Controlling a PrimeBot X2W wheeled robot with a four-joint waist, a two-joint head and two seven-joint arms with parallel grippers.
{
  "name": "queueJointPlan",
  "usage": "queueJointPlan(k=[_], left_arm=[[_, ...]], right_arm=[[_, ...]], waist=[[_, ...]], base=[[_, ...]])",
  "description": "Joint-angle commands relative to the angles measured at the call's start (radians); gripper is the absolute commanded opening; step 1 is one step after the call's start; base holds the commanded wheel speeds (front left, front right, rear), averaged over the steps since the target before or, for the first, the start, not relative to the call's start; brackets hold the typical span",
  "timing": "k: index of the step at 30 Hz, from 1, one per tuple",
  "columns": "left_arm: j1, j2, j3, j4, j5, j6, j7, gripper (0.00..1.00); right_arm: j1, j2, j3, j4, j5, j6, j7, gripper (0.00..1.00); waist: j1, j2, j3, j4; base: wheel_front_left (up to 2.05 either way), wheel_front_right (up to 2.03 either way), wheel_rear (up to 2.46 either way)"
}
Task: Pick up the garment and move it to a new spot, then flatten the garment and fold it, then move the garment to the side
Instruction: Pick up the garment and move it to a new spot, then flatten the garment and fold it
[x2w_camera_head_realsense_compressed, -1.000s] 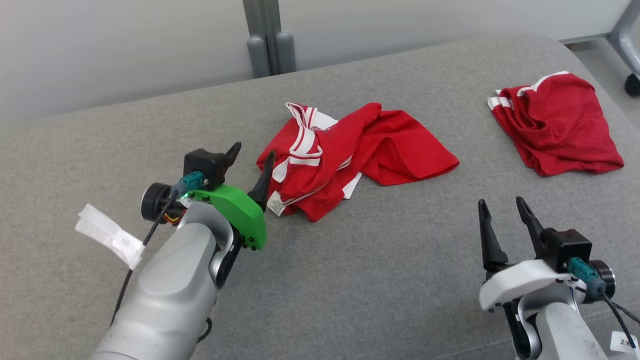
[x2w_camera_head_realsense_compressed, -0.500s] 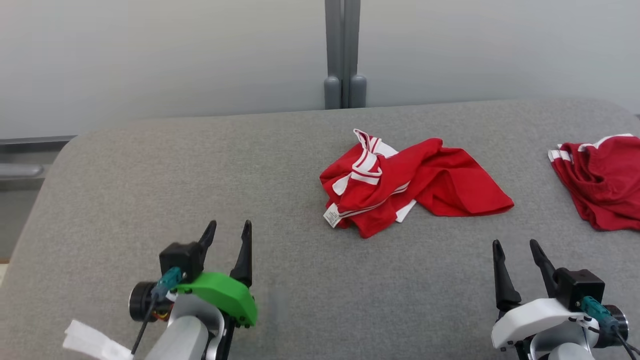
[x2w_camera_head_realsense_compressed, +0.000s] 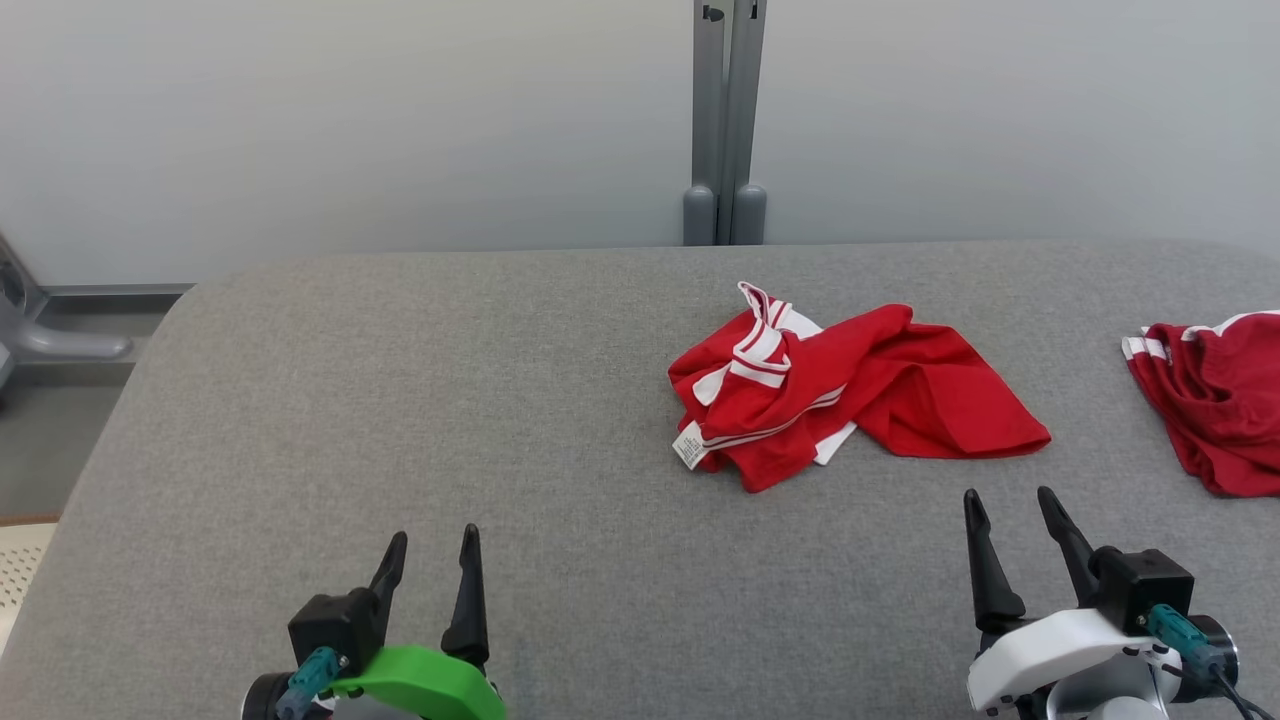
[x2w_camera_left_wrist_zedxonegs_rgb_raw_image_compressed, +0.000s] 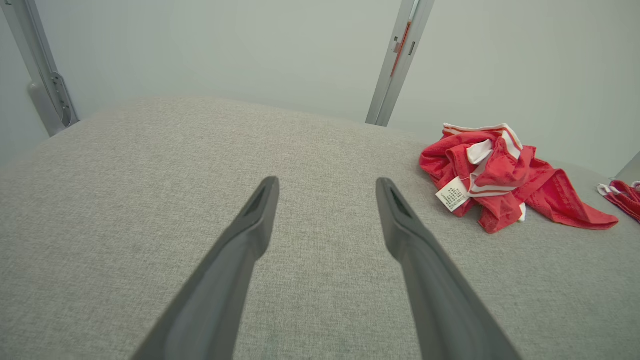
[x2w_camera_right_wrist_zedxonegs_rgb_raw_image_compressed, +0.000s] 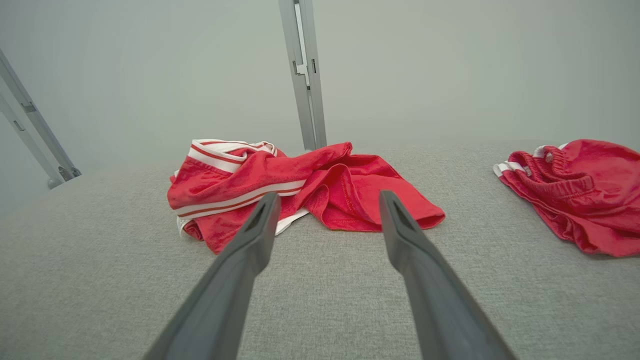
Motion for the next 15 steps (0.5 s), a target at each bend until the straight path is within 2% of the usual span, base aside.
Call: queueJointPlan(k=[1, 15], left_arm=[[0.011, -0.002, 0.008, -0.008, 0.014, -0.003, 0.000, 1.00], [0.010, -0.012, 0.032, -0.005, 0.035, -0.014, 0.000, 1.00]], right_arm=[[0.004, -0.003, 0.001, -0.002, -0.004, -0.001, -0.006, 1.00], [-0.002, -0.003, 0.014, 0.006, -0.005, -0.001, 0.000, 1.00]], waist=[[0.0000, 0.0000, 0.000, 0.000], [0.0000, 0.0000, 0.007, -0.007]], base=[[0.00, 0.00, 0.00], [0.00, 0.00, 0.00]])
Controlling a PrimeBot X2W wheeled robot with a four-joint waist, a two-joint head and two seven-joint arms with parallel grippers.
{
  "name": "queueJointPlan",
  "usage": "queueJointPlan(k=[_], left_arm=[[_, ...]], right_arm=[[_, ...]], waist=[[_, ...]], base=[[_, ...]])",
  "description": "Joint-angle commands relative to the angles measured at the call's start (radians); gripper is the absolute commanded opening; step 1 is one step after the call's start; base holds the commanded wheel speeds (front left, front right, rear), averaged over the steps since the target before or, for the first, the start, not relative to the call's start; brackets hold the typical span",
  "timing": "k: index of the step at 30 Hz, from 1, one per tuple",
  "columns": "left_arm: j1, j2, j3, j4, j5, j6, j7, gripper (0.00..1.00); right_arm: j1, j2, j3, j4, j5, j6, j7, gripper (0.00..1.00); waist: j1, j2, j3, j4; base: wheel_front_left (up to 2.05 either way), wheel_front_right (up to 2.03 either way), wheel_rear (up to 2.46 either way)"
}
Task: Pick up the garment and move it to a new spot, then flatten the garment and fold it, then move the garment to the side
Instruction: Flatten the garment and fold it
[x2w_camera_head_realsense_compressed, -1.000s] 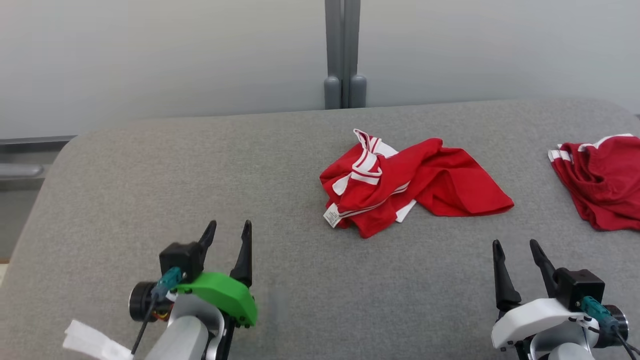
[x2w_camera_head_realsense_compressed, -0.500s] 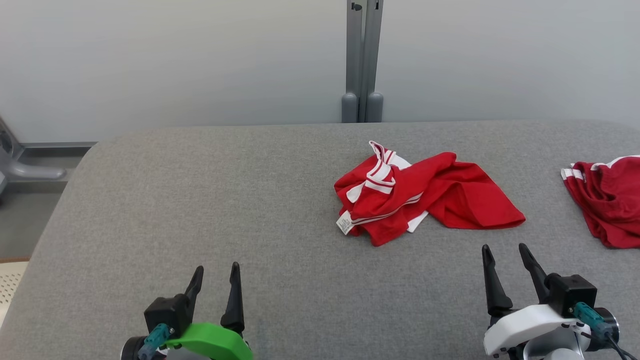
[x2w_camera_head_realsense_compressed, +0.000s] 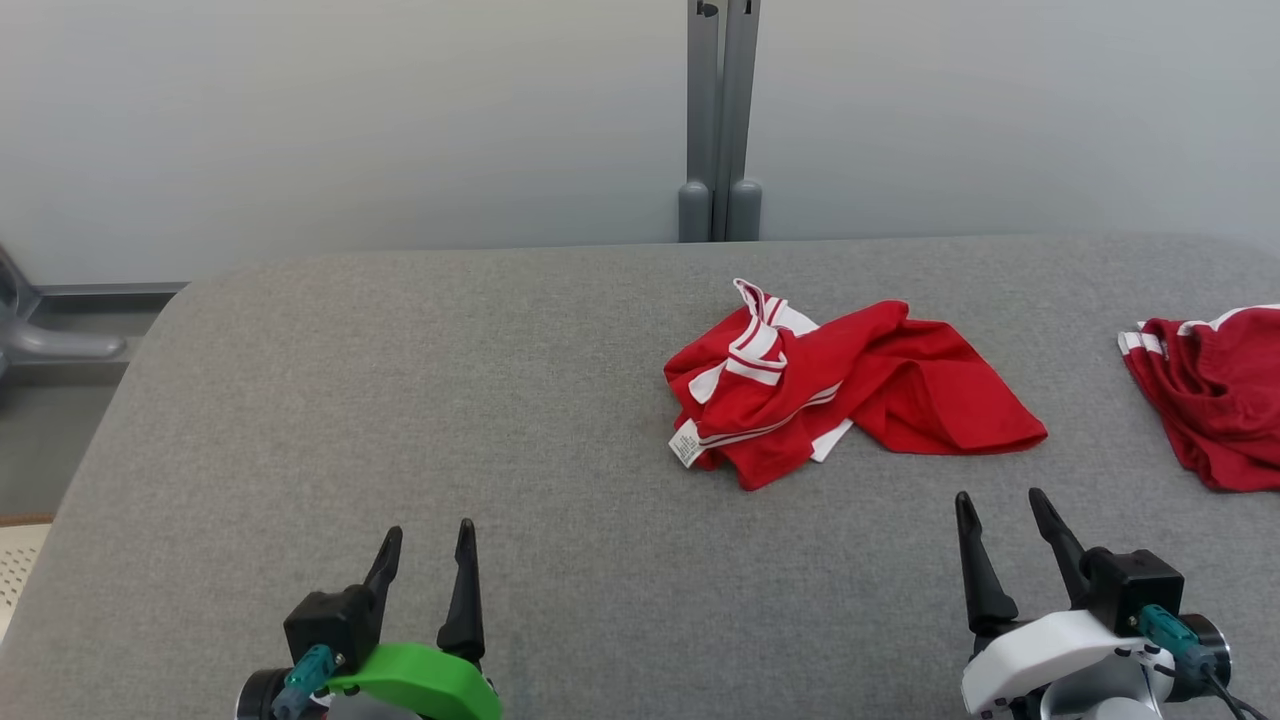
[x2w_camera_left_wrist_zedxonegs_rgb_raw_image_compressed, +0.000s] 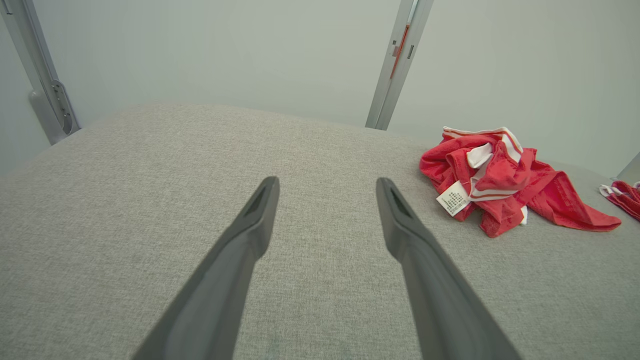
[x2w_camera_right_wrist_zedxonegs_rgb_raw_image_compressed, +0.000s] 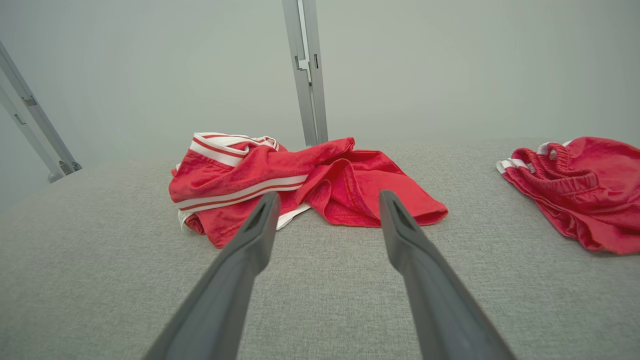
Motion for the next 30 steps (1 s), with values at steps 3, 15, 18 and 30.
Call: queueJointPlan(k=[3, 15, 18, 30], left_arm=[[0.006, -0.003, 0.006, 0.002, 0.004, -0.003, 0.000, 1.00], [-0.089, -0.014, -0.052, 0.002, 0.022, -0.041, 0.021, 1.00], [-0.151, -0.022, -0.098, 0.017, 0.043, -0.065, 0.044, 1.00], [-0.398, -0.045, -0.176, 0.185, 0.049, -0.075, 0.129, 1.00]], right_arm=[[0.000, -0.003, -0.001, 0.003, 0.002, -0.001, 0.001, 1.00], [-0.026, -0.003, 0.013, -0.005, -0.001, -0.001, 0.010, 1.00], [-0.042, -0.003, 0.019, -0.009, -0.009, -0.001, 0.015, 1.00], [-0.116, -0.002, 0.057, -0.016, -0.006, -0.001, 0.011, 1.00]], waist=[[0.0000, -0.0001, 0.002, 0.001], [0.0000, -0.0001, 0.050, -0.054], [0.0000, -0.0001, 0.075, -0.098], [0.0000, -0.0001, 0.227, -0.287]], base=[[0.00, 0.00, 0.00], [0.00, 0.00, 0.00], [0.00, 0.00, 0.00], [0.00, 0.00, 0.00]])
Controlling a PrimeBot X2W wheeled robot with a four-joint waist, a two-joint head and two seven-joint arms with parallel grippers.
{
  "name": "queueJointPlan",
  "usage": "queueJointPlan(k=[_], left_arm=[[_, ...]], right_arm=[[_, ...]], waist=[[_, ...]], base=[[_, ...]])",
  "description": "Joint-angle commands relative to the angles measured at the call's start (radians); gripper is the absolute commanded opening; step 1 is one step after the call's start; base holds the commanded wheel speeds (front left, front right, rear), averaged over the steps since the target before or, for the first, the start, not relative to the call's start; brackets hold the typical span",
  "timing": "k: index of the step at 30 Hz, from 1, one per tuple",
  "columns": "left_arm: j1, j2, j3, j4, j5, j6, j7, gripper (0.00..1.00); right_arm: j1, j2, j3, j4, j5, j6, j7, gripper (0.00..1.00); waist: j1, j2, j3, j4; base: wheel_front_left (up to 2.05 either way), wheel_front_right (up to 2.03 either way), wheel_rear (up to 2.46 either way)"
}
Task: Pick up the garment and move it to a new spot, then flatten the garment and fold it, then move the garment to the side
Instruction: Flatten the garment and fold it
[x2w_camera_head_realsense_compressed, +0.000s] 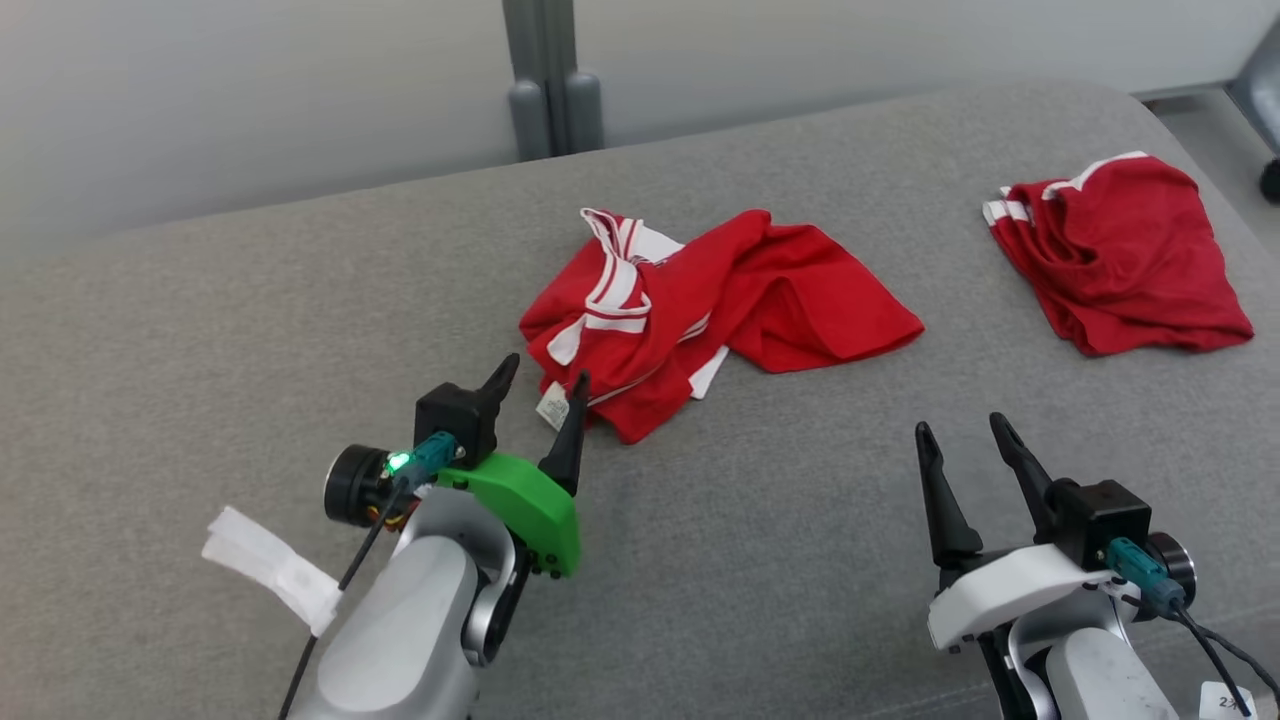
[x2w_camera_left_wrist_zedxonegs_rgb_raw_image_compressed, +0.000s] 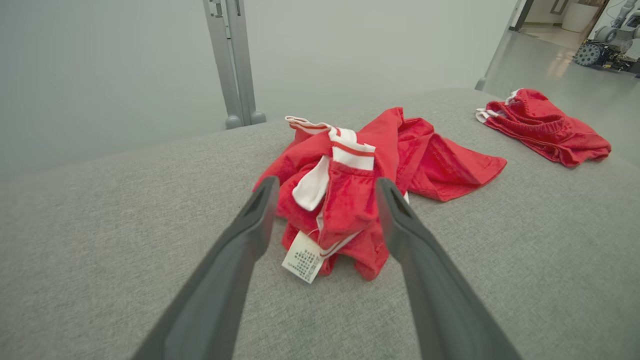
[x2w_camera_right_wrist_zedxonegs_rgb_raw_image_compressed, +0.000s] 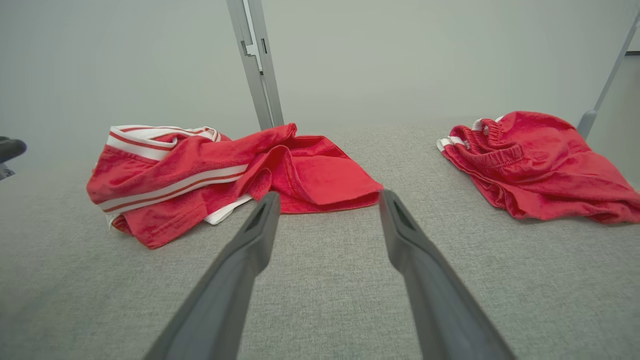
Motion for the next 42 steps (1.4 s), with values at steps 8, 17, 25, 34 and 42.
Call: queueJointPlan(k=[8, 17, 25, 34, 42], left_arm=[[-0.124, 0.007, 0.011, 0.123, -0.018, -0.017, -0.018, 1.00], [-0.178, 0.004, 0.007, 0.206, -0.029, -0.017, -0.053, 0.00], [-0.189, -0.003, -0.036, 0.136, -0.036, -0.025, -0.111, 0.00], [-0.141, -0.002, -0.019, -0.098, -0.140, 0.035, -0.131, 0.00], [-0.016, 0.077, 0.133, -0.128, -0.213, 0.113, -0.132, 0.00]], right_arm=[[-0.046, -0.002, 0.011, 0.017, 0.022, -0.001, -0.017, 1.00], [-0.056, -0.002, 0.009, 0.039, 0.029, -0.001, -0.024, 1.00], [-0.049, -0.002, 0.001, 0.051, 0.026, -0.001, -0.025, 1.00], [-0.023, -0.002, -0.005, 0.058, 0.019, -0.001, -0.025, 1.00], [-0.003, -0.002, -0.024, 0.053, 0.010, -0.001, -0.025, 1.00]], waist=[[0.0000, 0.0000, 0.130, -0.145], [0.0000, 0.0000, 0.135, -0.151], [0.0000, 0.0000, 0.101, -0.110], [0.0000, 0.0000, 0.041, -0.057], [0.0000, 0.0000, 0.016, -0.024]], base=[[0.00, 0.00, 0.00], [0.00, 0.00, 0.00], [0.00, 0.00, 0.00], [0.00, 0.00, 0.00], [0.00, 0.00, 0.00]])
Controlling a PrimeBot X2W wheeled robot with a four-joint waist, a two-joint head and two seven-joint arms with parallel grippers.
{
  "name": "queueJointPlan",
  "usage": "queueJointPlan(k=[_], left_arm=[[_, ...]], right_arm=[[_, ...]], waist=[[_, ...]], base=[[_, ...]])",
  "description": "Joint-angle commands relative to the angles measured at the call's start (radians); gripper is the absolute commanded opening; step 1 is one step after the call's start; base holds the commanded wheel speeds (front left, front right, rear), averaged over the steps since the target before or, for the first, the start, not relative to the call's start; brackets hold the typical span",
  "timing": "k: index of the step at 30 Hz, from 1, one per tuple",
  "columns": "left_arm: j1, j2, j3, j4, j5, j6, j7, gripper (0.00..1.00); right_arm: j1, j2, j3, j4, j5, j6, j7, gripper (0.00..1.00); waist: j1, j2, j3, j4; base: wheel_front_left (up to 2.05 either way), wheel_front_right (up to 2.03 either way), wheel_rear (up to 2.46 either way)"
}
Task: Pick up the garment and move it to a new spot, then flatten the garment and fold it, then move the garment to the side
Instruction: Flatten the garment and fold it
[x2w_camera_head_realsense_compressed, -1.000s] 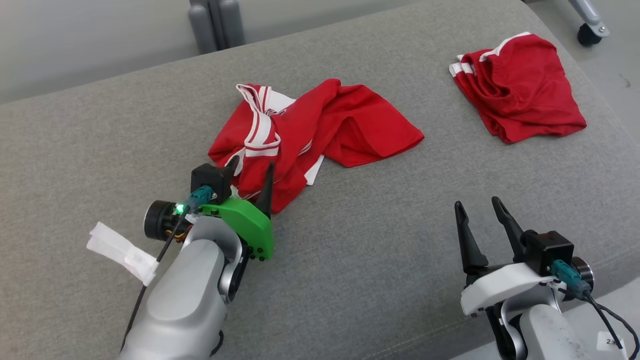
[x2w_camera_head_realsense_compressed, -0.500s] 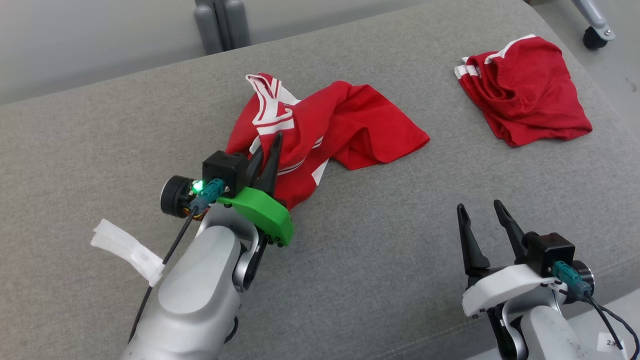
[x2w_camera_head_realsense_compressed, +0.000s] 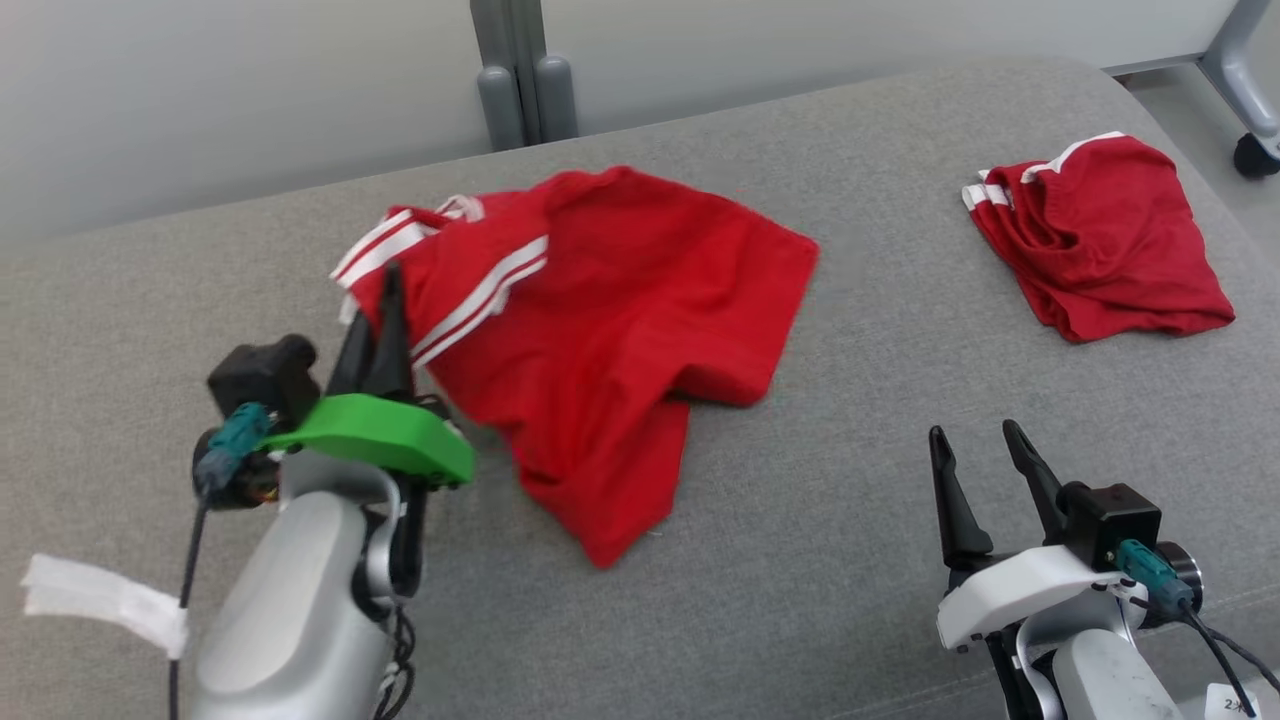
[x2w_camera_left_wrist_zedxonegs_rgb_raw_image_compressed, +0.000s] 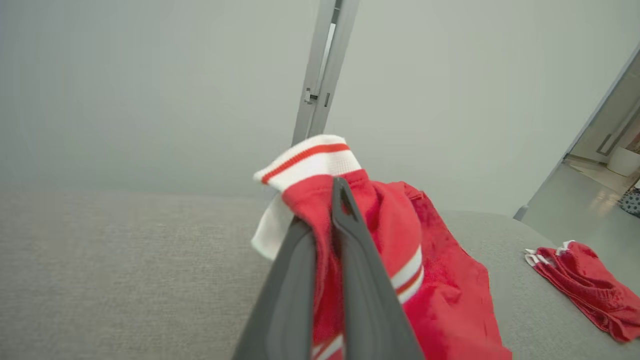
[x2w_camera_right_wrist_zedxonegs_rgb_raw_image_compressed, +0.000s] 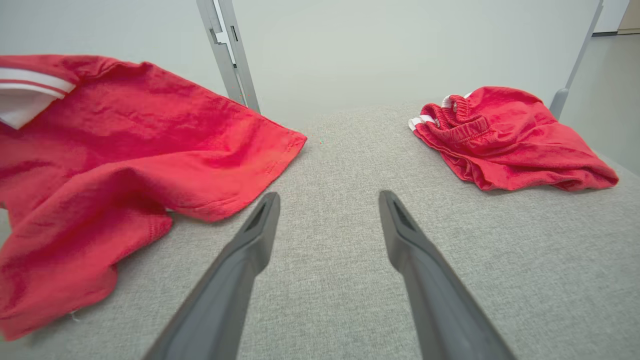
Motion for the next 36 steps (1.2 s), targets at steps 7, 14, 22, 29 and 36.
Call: queueJointPlan(k=[7, 14, 22, 29, 36], left_arm=[[0.137, 0.069, 0.151, 0.061, -0.077, 0.042, -0.005, 0.00], [0.200, 0.053, 0.220, 0.145, -0.118, 0.027, -0.006, 0.00], [0.194, 0.034, 0.263, 0.206, -0.078, 0.020, -0.006, 1.00], [0.217, 0.036, 0.296, 0.138, 0.017, -0.002, -0.005, 1.00], [0.272, 0.009, 0.292, 0.021, 0.096, -0.018, -0.004, 1.00]], right_arm=[[0.019, -0.002, 0.000, -0.008, -0.011, -0.001, -0.003, 1.00], [0.021, -0.002, 0.003, -0.003, -0.019, -0.001, -0.003, 1.00], [0.019, -0.002, 0.011, 0.004, -0.024, -0.001, 0.000, 1.00], [0.035, -0.002, -0.003, 0.005, -0.028, -0.001, 0.001, 1.00], [0.049, -0.002, -0.023, -0.003, -0.036, -0.001, 0.007, 1.00]], waist=[[0.0000, 0.0000, 0.004, 0.018], [0.0000, 0.0000, 0.005, 0.025], [0.0000, 0.0000, -0.010, 0.028], [0.0000, 0.0000, -0.038, 0.036], [0.0000, 0.0000, -0.074, 0.062]], base=[[0.00, 0.00, 0.00], [0.00, 0.00, 0.00], [0.00, 0.00, 0.00], [0.00, 0.00, 0.00], [0.00, 0.00, 0.00]])
